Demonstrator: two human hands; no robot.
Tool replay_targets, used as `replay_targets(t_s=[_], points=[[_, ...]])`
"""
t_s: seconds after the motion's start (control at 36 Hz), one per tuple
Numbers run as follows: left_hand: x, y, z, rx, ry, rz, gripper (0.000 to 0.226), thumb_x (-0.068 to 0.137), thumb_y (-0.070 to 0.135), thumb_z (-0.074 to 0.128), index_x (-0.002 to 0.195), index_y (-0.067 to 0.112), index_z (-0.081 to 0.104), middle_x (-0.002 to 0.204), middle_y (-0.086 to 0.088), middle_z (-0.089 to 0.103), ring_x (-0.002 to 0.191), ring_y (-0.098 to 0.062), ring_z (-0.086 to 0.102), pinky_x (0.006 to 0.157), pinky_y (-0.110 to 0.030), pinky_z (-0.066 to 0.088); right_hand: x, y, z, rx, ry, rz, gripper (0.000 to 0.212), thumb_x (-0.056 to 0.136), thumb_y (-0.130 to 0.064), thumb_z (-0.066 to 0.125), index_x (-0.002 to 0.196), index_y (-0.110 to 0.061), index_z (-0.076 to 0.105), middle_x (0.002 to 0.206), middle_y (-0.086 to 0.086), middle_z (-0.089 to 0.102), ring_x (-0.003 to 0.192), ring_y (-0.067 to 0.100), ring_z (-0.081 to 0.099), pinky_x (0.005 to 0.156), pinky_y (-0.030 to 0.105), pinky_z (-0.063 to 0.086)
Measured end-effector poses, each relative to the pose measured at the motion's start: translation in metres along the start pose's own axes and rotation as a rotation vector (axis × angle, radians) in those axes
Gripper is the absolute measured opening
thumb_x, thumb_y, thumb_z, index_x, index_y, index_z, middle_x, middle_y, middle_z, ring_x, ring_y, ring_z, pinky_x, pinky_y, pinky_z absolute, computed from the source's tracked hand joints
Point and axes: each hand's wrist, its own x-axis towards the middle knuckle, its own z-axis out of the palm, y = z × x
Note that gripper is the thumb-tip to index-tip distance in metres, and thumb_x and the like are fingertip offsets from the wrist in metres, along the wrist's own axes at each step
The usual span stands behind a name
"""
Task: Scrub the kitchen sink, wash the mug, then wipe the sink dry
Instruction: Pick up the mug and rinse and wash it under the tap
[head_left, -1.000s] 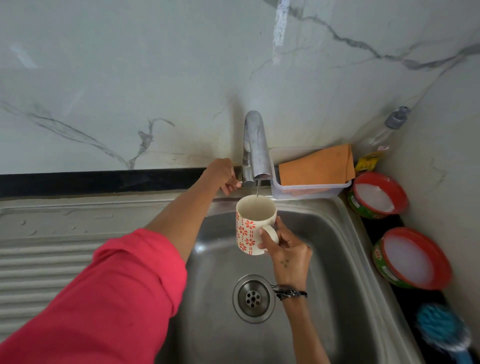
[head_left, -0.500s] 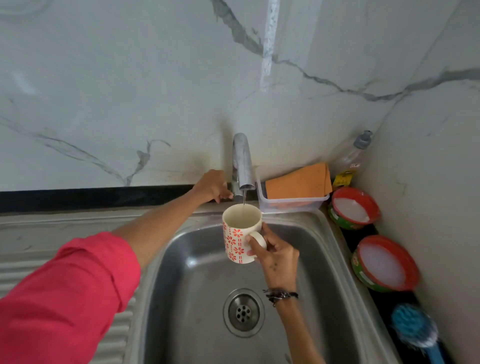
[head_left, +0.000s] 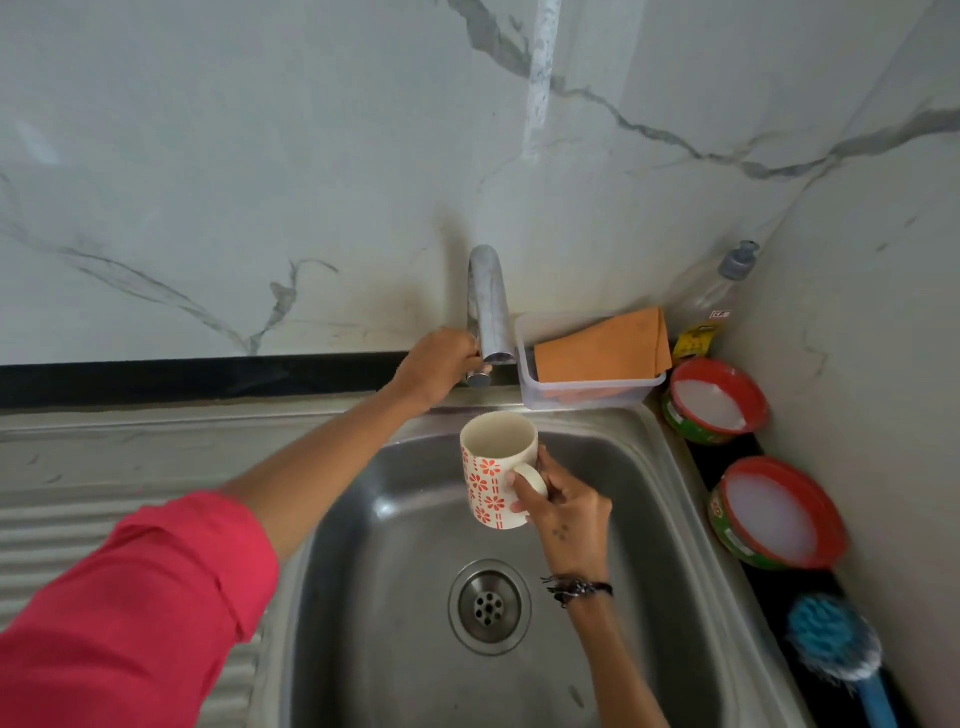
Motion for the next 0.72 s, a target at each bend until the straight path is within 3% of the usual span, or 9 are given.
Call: replay_targets(t_s=[0.08, 0.17, 0.22, 0.28, 0.33, 0.42, 0.47, 0.58, 0.72], points=[[-0.021, -0.037, 0.029, -0.029, 0.071, -0.020, 0.025, 0.093, 0.023, 0.055, 0.090, 0.002, 0.067, 0.087, -0.011, 0.065, 0.084, -0.026, 0.064, 0.074, -0.033, 0.046, -0.005, 0.015, -0.008, -0.107, -0.031, 0.035, 0.036, 0.084, -0.011, 0.067, 0.119, -0.007, 0.064, 0.085, -0.002, 0.066, 0.071, 0.009, 0.066, 0.060, 0.003, 0.049], [-0.060, -0.080, 0.065, 0.198, -0.201, -0.031, 0.024, 0.094, 0.023, 0.052, 0.109, 0.008, 0.064, 0.116, -0.009, 0.063, 0.110, -0.024, 0.058, 0.091, -0.030, 0.042, -0.007, 0.028, -0.017, -0.276, -0.183, 0.076, 0.030, 0.087, -0.014, 0.063, 0.117, -0.008, 0.064, 0.085, -0.003, 0.063, 0.061, -0.001, 0.061, 0.056, 0.008, 0.051], [-0.091, -0.107, 0.085, 0.516, -0.474, -0.016, 0.045, 0.093, 0.030, 0.052, 0.133, 0.011, 0.048, 0.143, -0.011, 0.041, 0.136, -0.024, 0.033, 0.109, -0.034, 0.028, -0.005, 0.035, -0.020, -0.397, -0.318, 0.114, 0.027, 0.089, -0.018, 0.060, 0.115, -0.009, 0.064, 0.089, 0.001, 0.067, 0.060, 0.002, 0.062, 0.055, 0.011, 0.051], [-0.120, -0.125, 0.093, 0.809, -0.700, -0.003, 0.065, 0.091, 0.039, 0.051, 0.144, 0.009, 0.029, 0.154, -0.014, 0.017, 0.145, -0.026, 0.007, 0.116, -0.043, 0.007, 0.000, 0.041, -0.016, -0.617, -0.482, 0.099, 0.027, 0.090, -0.026, 0.057, 0.109, -0.008, 0.065, 0.100, 0.009, 0.070, 0.075, 0.017, 0.068, 0.066, 0.024, 0.052], [-0.142, -0.134, 0.098, 0.977, -0.827, -0.033, 0.075, 0.091, 0.046, 0.048, 0.147, 0.006, 0.019, 0.157, -0.015, 0.003, 0.145, -0.028, -0.006, 0.115, -0.050, -0.007, 0.006, 0.042, -0.002, -0.885, -0.693, 0.038, 0.032, 0.089, -0.034, 0.056, 0.110, -0.011, 0.063, 0.113, 0.012, 0.065, 0.099, 0.026, 0.063, 0.080, 0.032, 0.048], [-0.159, -0.139, 0.100, 1.080, -0.860, -0.065, 0.075, 0.091, 0.049, 0.046, 0.147, 0.005, 0.020, 0.156, -0.015, 0.007, 0.145, -0.027, -0.003, 0.111, -0.053, -0.013, 0.013, 0.036, 0.033, -1.056, -0.978, -0.025, 0.040, 0.089, -0.031, 0.059, 0.122, -0.009, 0.056, 0.126, 0.016, 0.052, 0.113, 0.031, 0.054, 0.088, 0.033, 0.043], [-0.163, -0.140, 0.100, 1.113, -0.831, -0.078, 0.073, 0.091, 0.049, 0.046, 0.145, 0.005, 0.025, 0.154, -0.015, 0.017, 0.145, -0.028, 0.004, 0.111, -0.053, -0.014, 0.019, 0.029, 0.057, -1.056, -1.062, -0.049, 0.041, 0.087, -0.028, 0.062, 0.121, -0.005, 0.057, 0.126, 0.018, 0.052, 0.113, 0.033, 0.054, 0.087, 0.033, 0.043], [-0.164, -0.137, 0.099, 1.157, -0.839, -0.142, 0.070, 0.088, 0.054, 0.047, 0.141, 0.010, 0.037, 0.149, -0.015, 0.031, 0.142, -0.030, 0.016, 0.110, -0.055, -0.015, 0.038, 0.026, 0.080, -0.928, -0.984, -0.058, 0.038, 0.087, -0.029, 0.063, 0.113, -0.001, 0.061, 0.119, 0.018, 0.060, 0.109, 0.031, 0.057, 0.085, 0.033, 0.044], [-0.162, -0.125, 0.103, 1.070, -0.934, -0.156, 0.066, 0.088, 0.059, 0.044, 0.134, 0.014, 0.048, 0.140, -0.013, 0.046, 0.137, -0.031, 0.030, 0.111, -0.058, -0.011, 0.054, 0.048, 0.054, -0.687, -0.607, 0.125, 0.032, 0.087, -0.025, 0.062, 0.105, 0.002, 0.066, 0.102, 0.024, 0.068, 0.097, 0.036, 0.065, 0.084, 0.042, 0.052]])
